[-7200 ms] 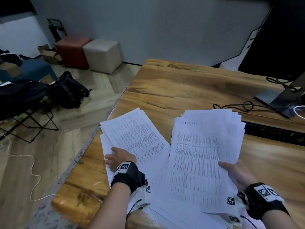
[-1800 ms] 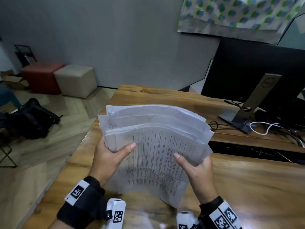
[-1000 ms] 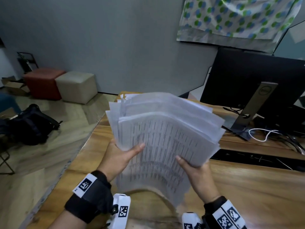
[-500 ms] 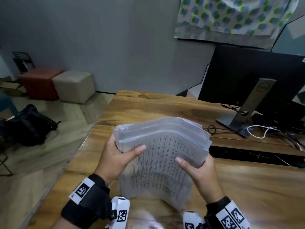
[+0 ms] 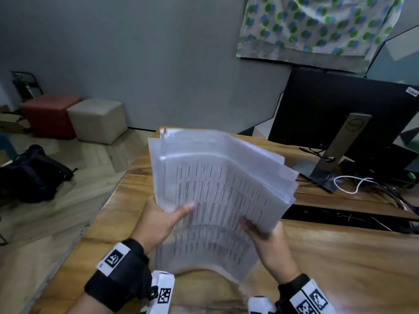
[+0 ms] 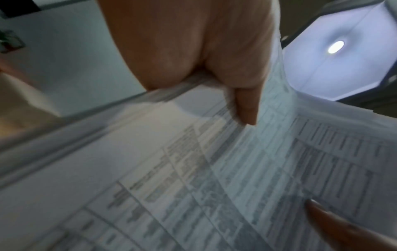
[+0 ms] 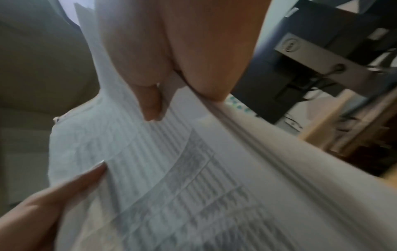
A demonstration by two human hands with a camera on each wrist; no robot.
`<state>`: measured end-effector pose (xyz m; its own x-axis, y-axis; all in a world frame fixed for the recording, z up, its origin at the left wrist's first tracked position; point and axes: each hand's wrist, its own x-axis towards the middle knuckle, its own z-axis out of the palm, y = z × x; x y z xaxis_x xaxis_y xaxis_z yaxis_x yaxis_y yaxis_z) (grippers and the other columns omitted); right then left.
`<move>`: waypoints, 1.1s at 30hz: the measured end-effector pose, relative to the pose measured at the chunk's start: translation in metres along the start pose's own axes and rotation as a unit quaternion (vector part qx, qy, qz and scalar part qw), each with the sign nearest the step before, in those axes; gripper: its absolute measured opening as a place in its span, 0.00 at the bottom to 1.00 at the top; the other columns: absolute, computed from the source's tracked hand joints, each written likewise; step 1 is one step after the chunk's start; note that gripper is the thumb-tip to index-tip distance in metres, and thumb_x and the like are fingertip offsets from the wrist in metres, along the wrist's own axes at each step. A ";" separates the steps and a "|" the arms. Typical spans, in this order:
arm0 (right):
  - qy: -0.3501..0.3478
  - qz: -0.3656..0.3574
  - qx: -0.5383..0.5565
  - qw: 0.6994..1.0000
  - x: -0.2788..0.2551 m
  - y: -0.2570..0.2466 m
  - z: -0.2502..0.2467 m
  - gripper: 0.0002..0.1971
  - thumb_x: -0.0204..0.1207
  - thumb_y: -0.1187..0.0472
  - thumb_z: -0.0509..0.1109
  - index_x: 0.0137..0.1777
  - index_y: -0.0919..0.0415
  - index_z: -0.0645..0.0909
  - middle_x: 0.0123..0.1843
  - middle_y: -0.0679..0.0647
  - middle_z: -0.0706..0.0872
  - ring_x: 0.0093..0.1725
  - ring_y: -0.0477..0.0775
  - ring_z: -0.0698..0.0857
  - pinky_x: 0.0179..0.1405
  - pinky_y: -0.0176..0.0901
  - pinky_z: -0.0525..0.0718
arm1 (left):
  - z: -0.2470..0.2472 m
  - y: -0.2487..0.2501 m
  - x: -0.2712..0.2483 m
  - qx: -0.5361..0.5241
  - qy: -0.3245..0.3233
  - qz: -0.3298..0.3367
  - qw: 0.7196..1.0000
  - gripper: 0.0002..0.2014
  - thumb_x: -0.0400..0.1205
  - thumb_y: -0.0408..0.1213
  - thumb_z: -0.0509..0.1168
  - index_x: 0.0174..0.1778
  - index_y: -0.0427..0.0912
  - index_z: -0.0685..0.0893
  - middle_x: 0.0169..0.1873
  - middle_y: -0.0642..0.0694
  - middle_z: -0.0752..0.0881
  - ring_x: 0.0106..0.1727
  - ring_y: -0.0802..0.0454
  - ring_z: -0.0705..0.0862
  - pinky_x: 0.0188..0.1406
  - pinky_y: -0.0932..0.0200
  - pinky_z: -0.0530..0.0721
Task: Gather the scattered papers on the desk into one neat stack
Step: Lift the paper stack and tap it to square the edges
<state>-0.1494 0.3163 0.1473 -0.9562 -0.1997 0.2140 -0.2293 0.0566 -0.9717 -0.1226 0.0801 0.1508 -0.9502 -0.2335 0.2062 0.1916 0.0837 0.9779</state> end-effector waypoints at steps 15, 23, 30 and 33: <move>-0.017 0.014 0.045 0.999 0.001 0.004 -0.004 0.18 0.70 0.74 0.76 0.55 0.52 0.84 0.51 0.46 0.94 0.53 0.48 0.91 0.47 0.40 0.90 | -0.012 -0.003 0.000 -0.045 -0.004 -0.007 0.999 0.32 0.62 0.44 0.85 0.62 0.42 0.86 0.54 0.46 0.94 0.58 0.49 0.92 0.61 0.48 0.89; 0.014 -0.076 0.069 0.995 0.003 -0.040 -0.009 0.15 0.65 0.66 0.77 0.51 0.54 0.86 0.47 0.43 0.94 0.49 0.42 0.91 0.43 0.35 0.89 | -0.010 0.048 0.008 -0.063 0.025 0.122 0.990 0.19 0.67 0.34 0.83 0.53 0.44 0.88 0.46 0.52 0.95 0.50 0.56 0.93 0.45 0.64 0.90; 0.032 -0.036 0.060 0.997 0.001 -0.005 -0.008 0.33 0.63 0.57 0.83 0.69 0.60 0.78 0.58 0.55 0.91 0.59 0.54 0.90 0.55 0.45 0.90 | -0.010 0.011 -0.003 -0.053 0.058 0.098 0.992 0.25 0.65 0.35 0.81 0.53 0.44 0.77 0.38 0.59 0.89 0.38 0.64 0.88 0.37 0.69 0.87; 0.033 -0.039 0.063 0.997 0.001 0.000 -0.006 0.33 0.64 0.61 0.83 0.70 0.62 0.77 0.60 0.58 0.90 0.60 0.55 0.89 0.57 0.49 0.88 | -0.006 0.004 -0.004 -0.051 0.051 0.102 0.992 0.25 0.65 0.33 0.81 0.54 0.42 0.77 0.40 0.59 0.90 0.40 0.64 0.89 0.38 0.70 0.87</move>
<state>-0.1518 0.3223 0.1483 -0.9472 -0.1340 0.2913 -0.2826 -0.0802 -0.9559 -0.1160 0.0752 0.1544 -0.8607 -0.3187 0.3970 0.4056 0.0418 0.9131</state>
